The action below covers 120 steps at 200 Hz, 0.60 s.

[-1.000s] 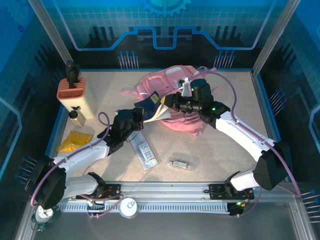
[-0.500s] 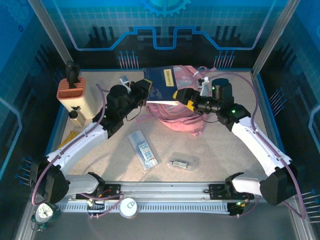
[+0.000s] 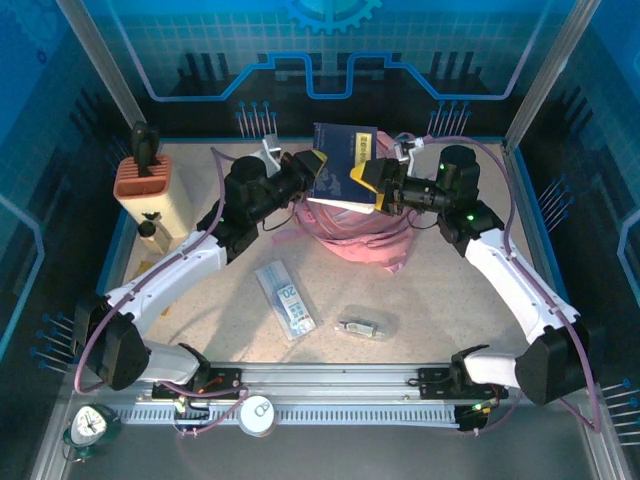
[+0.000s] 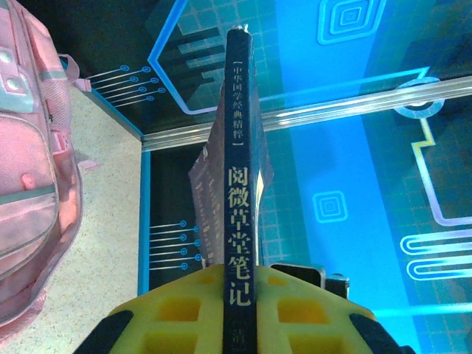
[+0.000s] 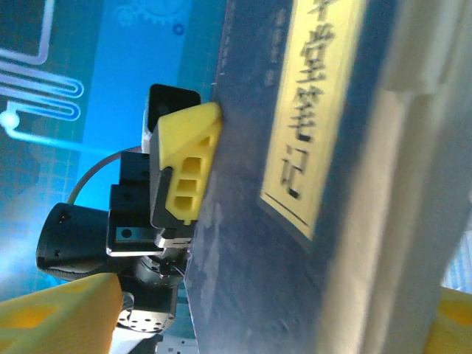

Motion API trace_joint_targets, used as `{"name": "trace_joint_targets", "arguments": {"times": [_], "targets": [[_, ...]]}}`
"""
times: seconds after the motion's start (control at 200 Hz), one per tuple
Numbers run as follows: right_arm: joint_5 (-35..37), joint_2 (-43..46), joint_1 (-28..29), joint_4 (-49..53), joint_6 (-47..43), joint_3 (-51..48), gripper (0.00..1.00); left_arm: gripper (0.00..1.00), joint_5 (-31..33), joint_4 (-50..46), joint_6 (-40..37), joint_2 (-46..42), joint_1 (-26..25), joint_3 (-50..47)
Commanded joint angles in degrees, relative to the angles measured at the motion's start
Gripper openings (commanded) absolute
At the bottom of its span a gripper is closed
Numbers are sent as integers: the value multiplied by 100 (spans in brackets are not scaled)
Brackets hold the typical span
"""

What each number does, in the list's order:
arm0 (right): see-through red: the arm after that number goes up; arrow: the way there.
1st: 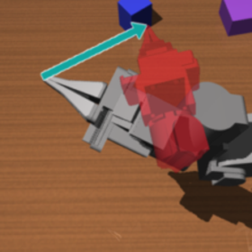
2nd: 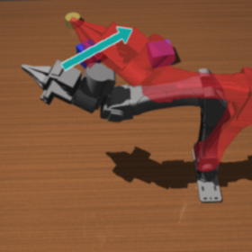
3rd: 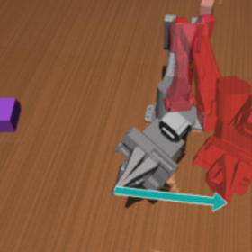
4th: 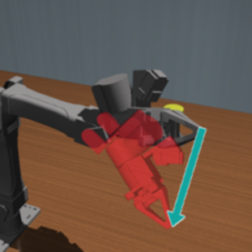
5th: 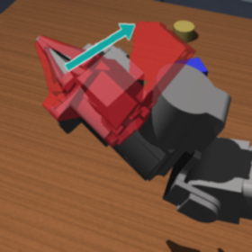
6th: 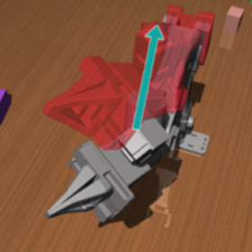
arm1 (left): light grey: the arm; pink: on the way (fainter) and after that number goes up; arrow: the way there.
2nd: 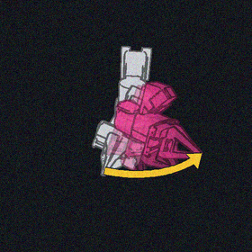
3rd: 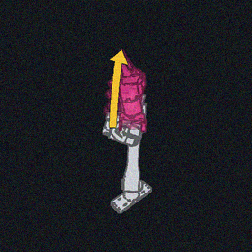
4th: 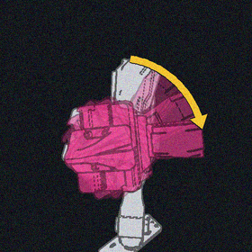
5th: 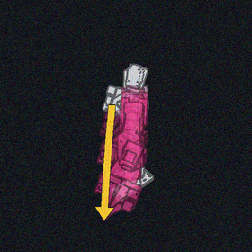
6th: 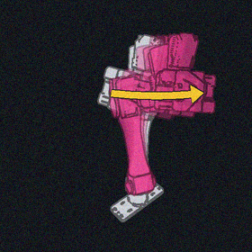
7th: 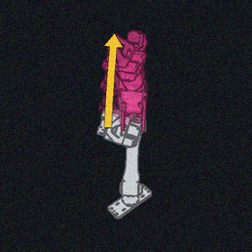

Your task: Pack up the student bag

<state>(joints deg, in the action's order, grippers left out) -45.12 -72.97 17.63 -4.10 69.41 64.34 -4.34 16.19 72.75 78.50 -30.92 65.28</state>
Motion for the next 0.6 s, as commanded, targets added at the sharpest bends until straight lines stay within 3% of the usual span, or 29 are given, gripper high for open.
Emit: {"name": "trace_joint_targets", "arguments": {"times": [0.0, 0.225, 0.475, 0.505, 0.595], "targets": [[-244, 1, -66, -389, 239, 56, 74, 0, 36, 232, -374, -41, -37, 188], [137, 115, -126, 785, -539, 176, 43, 0, 152, -161, -653, 6, -58, 319], [199, 206, -265, 1000, -842, 149, 9, 0, 189, -458, -929, 16, -142, 399], [208, 240, -303, 1069, -898, 165, 6, 6, 160, -490, -980, 17, -157, 415], [368, 389, -426, 1457, -1235, 231, 2, 37, 84, -672, -1332, -35, -164, 396]]}}
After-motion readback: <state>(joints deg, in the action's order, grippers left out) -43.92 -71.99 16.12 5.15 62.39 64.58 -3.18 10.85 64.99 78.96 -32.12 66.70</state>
